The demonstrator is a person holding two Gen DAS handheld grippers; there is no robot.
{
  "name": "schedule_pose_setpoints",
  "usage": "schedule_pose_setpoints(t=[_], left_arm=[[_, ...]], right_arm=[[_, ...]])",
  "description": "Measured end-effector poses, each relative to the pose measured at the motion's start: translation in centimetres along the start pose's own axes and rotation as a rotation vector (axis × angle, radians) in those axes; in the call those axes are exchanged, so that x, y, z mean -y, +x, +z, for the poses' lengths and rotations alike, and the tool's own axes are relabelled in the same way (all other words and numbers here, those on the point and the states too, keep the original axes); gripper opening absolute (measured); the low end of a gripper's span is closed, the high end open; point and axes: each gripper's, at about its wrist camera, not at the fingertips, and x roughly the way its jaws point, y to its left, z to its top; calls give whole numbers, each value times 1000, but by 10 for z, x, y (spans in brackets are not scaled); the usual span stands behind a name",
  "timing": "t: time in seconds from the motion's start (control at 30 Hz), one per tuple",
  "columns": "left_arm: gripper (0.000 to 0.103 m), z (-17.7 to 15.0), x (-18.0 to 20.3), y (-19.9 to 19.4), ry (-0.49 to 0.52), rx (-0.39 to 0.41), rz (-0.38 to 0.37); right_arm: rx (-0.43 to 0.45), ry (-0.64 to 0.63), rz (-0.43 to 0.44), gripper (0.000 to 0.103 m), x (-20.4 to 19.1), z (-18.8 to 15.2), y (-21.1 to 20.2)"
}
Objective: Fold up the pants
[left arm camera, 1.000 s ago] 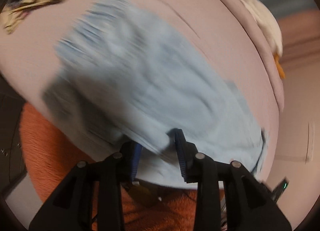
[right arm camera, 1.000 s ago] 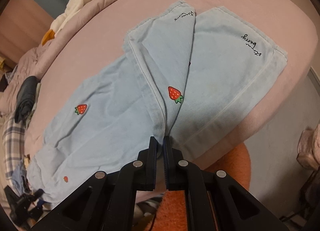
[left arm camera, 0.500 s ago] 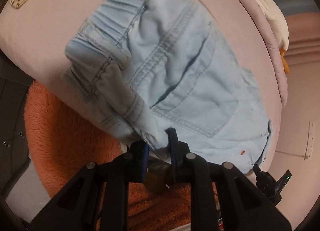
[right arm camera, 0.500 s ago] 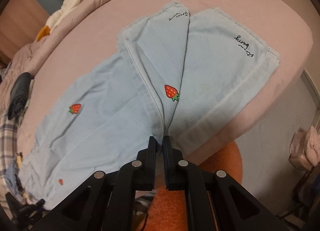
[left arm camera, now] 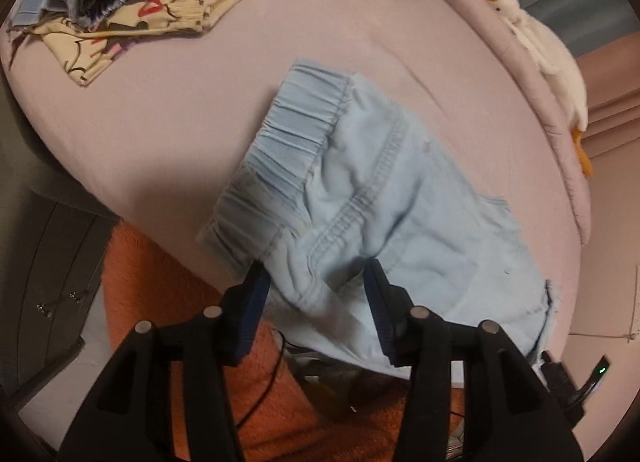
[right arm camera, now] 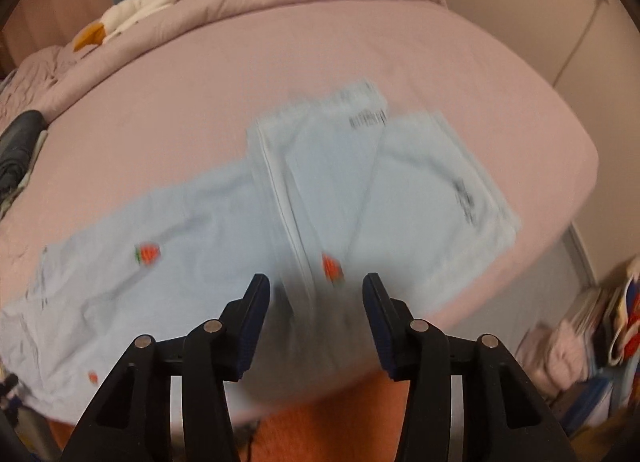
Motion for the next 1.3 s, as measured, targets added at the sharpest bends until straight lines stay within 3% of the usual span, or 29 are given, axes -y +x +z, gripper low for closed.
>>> schedule_pose_setpoints(t=[0.2,0.23,0.27,0.37,0.47,0.6,0.67,0.8,0.9,1.03,1.13,1.2,1.3], left_arm=[[41,-3,-6,14,-16,-8,-3],[41,-4,-7,14,-13,-5,-6],[40,-5,-9,12,-12,-4,-10],[40,-4,-16,11,-13,-6,-14],[40,-2,-23,8,-8,-15,-4],[40,4,-23,10,-8,-26,6],[40,7,-19,11,-4,-31,13],[41,12,-10,15,-2,-41,25],[41,16,-6,17,1,-45,35],[42,17,-3,17,0,-46,39],[42,18,-1,18,0,-44,45],[42,18,1,19,-1,-42,48],[41,18,3,20,-3,-41,47]], right_arm=[[32,-91,-40,44,-33,49,43],[28,-91,-47,39,-34,53,49],[22,-90,-54,22,-37,58,58],[5,-45,-49,6,-28,70,73],[59,58,12,6,1,77,52],[164,229,20,6,64,68,9],[177,327,28,6,103,53,-2],[103,489,102,6,149,14,14],[30,574,104,6,167,-10,36],[53,644,181,8,181,-22,37],[68,631,161,23,192,-26,27],[99,626,117,41,193,-25,19],[121,651,150,41,203,-22,19]])
